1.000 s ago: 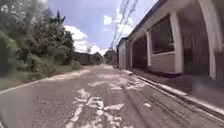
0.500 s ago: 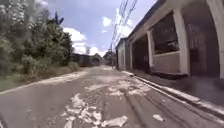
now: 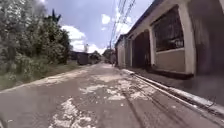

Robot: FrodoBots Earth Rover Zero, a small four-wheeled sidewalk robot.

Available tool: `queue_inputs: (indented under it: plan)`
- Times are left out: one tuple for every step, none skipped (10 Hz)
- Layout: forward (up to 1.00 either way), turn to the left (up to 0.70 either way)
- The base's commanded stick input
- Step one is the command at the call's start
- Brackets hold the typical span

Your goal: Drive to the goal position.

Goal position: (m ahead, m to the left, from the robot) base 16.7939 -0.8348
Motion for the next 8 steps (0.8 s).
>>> queue_inputs:
  plan:
    - [0.7, 0.01]
    - [0.7, 0.01]
    - [0.7, 0.01]
    - [0.7, 0.01]
    - [0.7, 0.01]
    - [0.7, 0.01]
    - [0.7, 0.01]
    - [0.7, 0.01]
